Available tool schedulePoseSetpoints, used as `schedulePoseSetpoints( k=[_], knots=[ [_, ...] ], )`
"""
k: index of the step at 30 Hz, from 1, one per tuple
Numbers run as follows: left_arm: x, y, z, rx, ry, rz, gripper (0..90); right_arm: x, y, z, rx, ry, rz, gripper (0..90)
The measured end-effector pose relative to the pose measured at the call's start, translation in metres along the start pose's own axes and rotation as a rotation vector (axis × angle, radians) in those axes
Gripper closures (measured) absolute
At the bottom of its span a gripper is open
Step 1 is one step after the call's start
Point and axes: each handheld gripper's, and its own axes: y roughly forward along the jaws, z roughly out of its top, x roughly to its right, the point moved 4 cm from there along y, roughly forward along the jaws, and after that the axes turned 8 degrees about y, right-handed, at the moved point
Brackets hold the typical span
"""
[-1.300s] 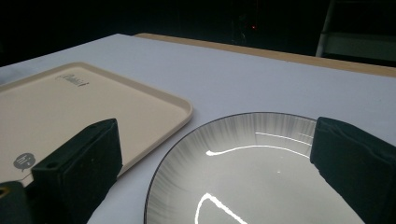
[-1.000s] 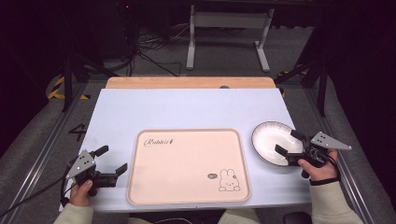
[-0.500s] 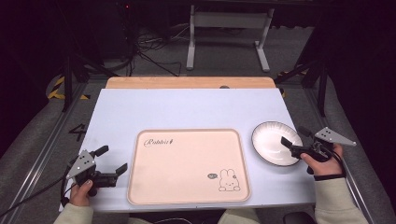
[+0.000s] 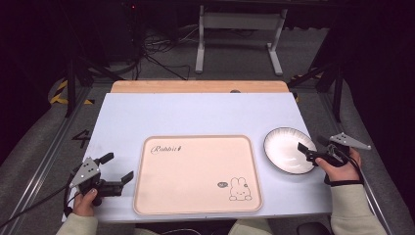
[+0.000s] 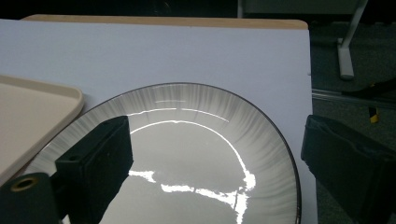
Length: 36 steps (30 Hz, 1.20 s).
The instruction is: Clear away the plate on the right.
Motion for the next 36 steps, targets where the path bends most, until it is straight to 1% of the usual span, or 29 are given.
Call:
schedulePoseSetpoints(
  k=[4, 8, 12, 14, 17, 19, 21, 22, 24, 26, 28, 29, 32, 33, 34, 36],
  knots=[
    [0.000, 0.000, 0.000, 0.000, 0.000, 0.000, 0.3, 0.006, 0.002, -0.004, -0.031, 0.027, -0.008, 12.5],
    [0.000, 0.000, 0.000, 0.000, 0.000, -0.001, 0.2, 0.009, 0.003, -0.008, -0.034, 0.046, -0.013, 16.3],
    [0.000, 0.000, 0.000, 0.001, 0.000, -0.001, 0.2, 0.015, 0.004, -0.011, -0.053, 0.076, -0.030, 19.5],
    [0.000, 0.000, 0.000, 0.000, 0.000, -0.001, 0.3, 0.018, 0.004, -0.013, -0.070, 0.084, -0.042, 20.1],
    [0.000, 0.000, 0.000, -0.001, 0.001, -0.001, 0.2, 0.023, 0.005, -0.018, -0.117, 0.088, -0.072, 22.1],
    [0.000, 0.000, 0.000, -0.001, 0.000, -0.001, 0.2, 0.026, 0.005, -0.020, -0.124, 0.099, -0.076, 23.5],
    [0.000, 0.000, 0.000, -0.001, -0.004, -0.001, 0.2, 0.028, 0.005, -0.020, -0.124, 0.118, -0.076, 26.6],
    [0.000, 0.000, 0.000, -0.001, -0.003, -0.001, 0.3, 0.029, 0.005, -0.020, -0.117, 0.136, -0.076, 27.2],
    [0.000, 0.000, 0.000, -0.001, -0.004, -0.001, 0.2, 0.032, 0.004, -0.020, -0.120, 0.162, -0.072, 31.7],
    [0.000, 0.000, 0.000, -0.002, -0.003, 0.000, 0.3, 0.034, 0.004, -0.020, -0.118, 0.185, -0.068, 33.1],
    [0.000, 0.000, 0.000, -0.002, -0.004, 0.000, 0.3, 0.035, 0.004, -0.022, -0.139, 0.227, -0.068, 34.7],
    [0.000, 0.000, 0.000, -0.002, -0.004, 0.000, 0.3, 0.035, 0.004, -0.023, -0.146, 0.238, -0.064, 35.6],
    [0.000, 0.000, 0.000, -0.002, -0.003, 0.000, 0.2, 0.036, 0.005, -0.023, -0.156, 0.245, -0.066, 37.8],
    [0.000, 0.000, 0.000, -0.003, -0.004, 0.001, 0.3, 0.036, 0.006, -0.023, -0.170, 0.260, -0.066, 40.1],
    [0.000, 0.000, 0.000, -0.003, -0.004, 0.001, 0.3, 0.036, 0.006, -0.023, -0.170, 0.260, -0.066, 40.1],
    [0.000, 0.000, 0.000, -0.002, -0.003, 0.001, 0.3, 0.037, 0.007, -0.022, -0.180, 0.272, -0.073, 48.6]
  ],
)
